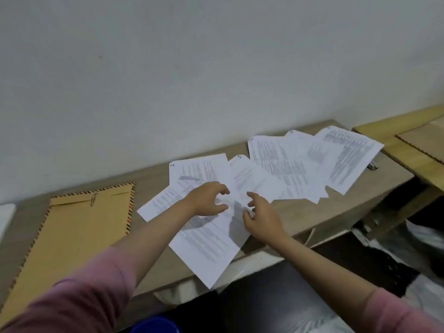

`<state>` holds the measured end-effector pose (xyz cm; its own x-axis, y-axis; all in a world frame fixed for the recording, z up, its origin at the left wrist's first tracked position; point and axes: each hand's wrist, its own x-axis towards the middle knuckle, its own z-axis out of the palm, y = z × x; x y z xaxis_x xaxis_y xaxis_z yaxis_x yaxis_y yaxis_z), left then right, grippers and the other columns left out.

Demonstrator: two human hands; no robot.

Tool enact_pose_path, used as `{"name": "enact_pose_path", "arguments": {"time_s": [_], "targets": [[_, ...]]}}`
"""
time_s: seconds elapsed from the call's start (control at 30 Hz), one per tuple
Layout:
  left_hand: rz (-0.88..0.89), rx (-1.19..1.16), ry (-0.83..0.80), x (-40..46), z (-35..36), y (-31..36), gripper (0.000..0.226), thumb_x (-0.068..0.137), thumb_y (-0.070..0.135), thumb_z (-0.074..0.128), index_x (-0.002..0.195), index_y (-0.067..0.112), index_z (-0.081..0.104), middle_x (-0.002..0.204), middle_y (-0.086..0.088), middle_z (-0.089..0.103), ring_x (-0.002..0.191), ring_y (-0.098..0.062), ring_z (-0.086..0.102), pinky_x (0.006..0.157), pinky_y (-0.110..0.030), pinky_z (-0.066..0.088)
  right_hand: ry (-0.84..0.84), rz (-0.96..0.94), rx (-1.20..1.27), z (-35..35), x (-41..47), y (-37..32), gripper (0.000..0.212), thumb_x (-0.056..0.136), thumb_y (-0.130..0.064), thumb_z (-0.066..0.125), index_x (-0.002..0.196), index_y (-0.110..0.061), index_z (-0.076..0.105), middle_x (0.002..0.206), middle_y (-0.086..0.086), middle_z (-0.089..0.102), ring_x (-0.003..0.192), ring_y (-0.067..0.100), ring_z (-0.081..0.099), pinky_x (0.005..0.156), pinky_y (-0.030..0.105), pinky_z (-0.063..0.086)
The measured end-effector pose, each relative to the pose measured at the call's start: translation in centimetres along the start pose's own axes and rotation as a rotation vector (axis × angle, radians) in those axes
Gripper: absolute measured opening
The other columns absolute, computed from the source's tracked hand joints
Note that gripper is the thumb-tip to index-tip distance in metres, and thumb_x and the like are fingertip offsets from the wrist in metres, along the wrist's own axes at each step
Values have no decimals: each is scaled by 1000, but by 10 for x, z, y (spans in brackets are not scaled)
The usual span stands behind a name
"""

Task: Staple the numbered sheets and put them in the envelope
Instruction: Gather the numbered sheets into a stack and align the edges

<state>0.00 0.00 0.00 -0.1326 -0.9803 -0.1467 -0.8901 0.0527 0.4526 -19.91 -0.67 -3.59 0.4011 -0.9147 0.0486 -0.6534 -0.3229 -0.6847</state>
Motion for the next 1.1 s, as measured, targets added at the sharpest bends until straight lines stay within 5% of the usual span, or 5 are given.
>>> {"name": "enact_pose_path", "arguments": {"time_s": [0.27, 0.53, 0.77, 0.93, 1.1], "targets": [[180, 30, -126, 28, 40, 17, 49, 81, 29, 69, 128, 25, 56, 133, 3, 55, 122, -17, 46, 100, -39, 42, 247, 196, -28, 25, -36, 19, 50, 78, -31, 67, 122, -15, 53, 112, 3, 57, 104, 24, 53, 91, 44, 44], [187, -73, -129, 47, 47, 20, 33, 70, 21, 76, 100, 24, 62, 107, 3, 63, 99, -15, 58, 81, -29, 48, 297, 261, 134, 30, -34, 24, 46, 76, -29, 70, 118, -19, 55, 99, -6, 58, 97, 15, 54, 94, 48, 42], [164, -242, -49, 48, 40, 21, 11, 79, 11, 70, 82, 22, 67, 86, 5, 70, 82, -10, 66, 83, -37, 56, 343, 277, 220, 28, -30, 23, 34, 79, -24, 65, 112, -25, 59, 85, -16, 62, 86, 10, 61, 91, 51, 47], [126, -292, -11, 50, 30, 25, 9, 81, 8, 70, 86, 15, 74, 87, 3, 73, 81, -10, 67, 80, -33, 57, 372, 315, 400, 18, -17, 18, 32, 84, -11, 63, 115, -16, 60, 80, -11, 63, 77, 1, 60, 79, 33, 55], [106, -299, 14, 52, 18, 31, 14, 83, 14, 71, 97, 17, 75, 94, 2, 74, 80, -11, 66, 77, -28, 55, 399, 250, 426, 5, 0, 22, 30, 85, -7, 63, 114, -11, 63, 84, -3, 64, 78, 0, 59, 68, 3, 45]]}}
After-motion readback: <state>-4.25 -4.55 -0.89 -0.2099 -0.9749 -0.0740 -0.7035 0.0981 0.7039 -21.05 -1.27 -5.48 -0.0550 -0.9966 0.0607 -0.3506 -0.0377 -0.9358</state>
